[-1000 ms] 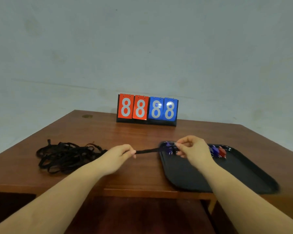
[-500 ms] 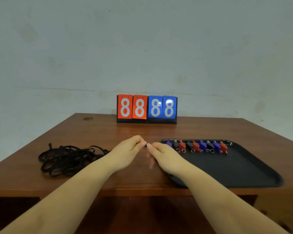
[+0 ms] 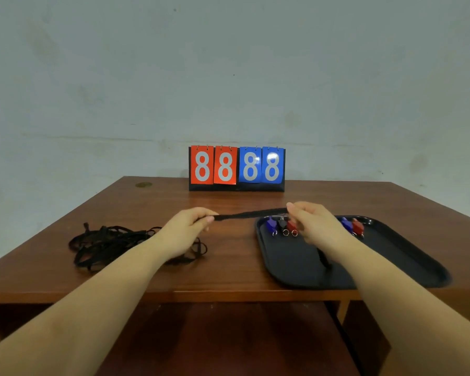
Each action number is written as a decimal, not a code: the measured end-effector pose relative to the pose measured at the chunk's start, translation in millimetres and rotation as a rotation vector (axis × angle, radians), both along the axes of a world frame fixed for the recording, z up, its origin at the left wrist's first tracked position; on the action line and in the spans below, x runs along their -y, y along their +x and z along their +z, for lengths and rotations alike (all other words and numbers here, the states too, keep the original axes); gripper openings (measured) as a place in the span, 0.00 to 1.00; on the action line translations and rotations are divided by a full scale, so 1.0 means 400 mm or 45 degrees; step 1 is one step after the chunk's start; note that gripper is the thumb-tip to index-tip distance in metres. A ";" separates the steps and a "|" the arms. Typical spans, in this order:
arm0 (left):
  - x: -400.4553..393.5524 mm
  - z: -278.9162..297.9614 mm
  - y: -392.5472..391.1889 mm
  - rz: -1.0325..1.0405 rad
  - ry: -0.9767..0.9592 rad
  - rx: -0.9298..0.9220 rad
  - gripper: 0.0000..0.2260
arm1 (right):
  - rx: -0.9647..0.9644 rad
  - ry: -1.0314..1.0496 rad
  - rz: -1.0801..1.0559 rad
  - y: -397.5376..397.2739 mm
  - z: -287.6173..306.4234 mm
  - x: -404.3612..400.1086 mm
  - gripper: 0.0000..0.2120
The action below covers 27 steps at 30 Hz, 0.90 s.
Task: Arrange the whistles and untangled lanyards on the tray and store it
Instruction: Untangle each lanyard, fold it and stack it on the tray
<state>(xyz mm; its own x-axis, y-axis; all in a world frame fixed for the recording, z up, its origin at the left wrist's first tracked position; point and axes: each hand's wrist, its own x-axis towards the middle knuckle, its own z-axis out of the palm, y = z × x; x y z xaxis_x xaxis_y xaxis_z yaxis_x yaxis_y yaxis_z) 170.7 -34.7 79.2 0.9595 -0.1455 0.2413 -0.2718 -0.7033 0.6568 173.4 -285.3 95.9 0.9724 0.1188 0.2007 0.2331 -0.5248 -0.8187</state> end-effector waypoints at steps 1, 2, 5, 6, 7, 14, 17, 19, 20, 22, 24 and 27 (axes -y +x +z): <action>0.000 0.017 -0.008 0.033 -0.057 0.016 0.12 | -0.001 0.049 0.015 -0.007 0.011 0.006 0.18; 0.000 0.033 -0.019 0.047 -0.124 0.030 0.12 | -0.005 0.088 0.041 -0.015 0.024 0.014 0.18; 0.004 0.070 -0.082 -0.018 -0.352 0.058 0.09 | -0.091 0.239 0.180 -0.058 0.055 0.028 0.21; 0.007 0.074 -0.112 -0.072 -0.420 0.047 0.09 | -0.149 0.310 0.235 -0.074 0.057 0.029 0.21; 0.010 0.069 -0.141 -0.137 -0.473 0.009 0.10 | -0.235 0.376 0.289 -0.094 0.051 0.026 0.22; 0.055 -0.171 -0.256 -0.274 -0.671 -0.279 0.08 | -0.136 -0.047 0.251 -0.254 -0.159 0.013 0.12; 0.072 -0.257 -0.264 -0.267 -0.785 -0.390 0.04 | -0.013 0.149 0.122 -0.265 -0.230 -0.022 0.09; 0.082 -0.286 -0.262 -0.254 -0.803 -0.394 0.02 | -0.036 0.177 0.209 -0.258 -0.266 -0.054 0.06; 0.083 -0.296 -0.264 -0.240 -0.824 -0.391 0.02 | -0.083 0.148 0.274 -0.258 -0.282 -0.072 0.05; 0.079 -0.308 -0.266 -0.211 -0.897 -0.387 0.02 | -0.214 0.202 0.383 -0.255 -0.314 -0.102 0.09; 0.078 -0.319 -0.267 -0.199 -0.933 -0.390 0.01 | -0.340 0.422 0.388 -0.250 -0.344 -0.113 0.13; 0.083 -0.325 -0.266 -0.180 -0.964 -0.422 0.04 | -0.374 0.576 0.305 -0.251 -0.362 -0.110 0.09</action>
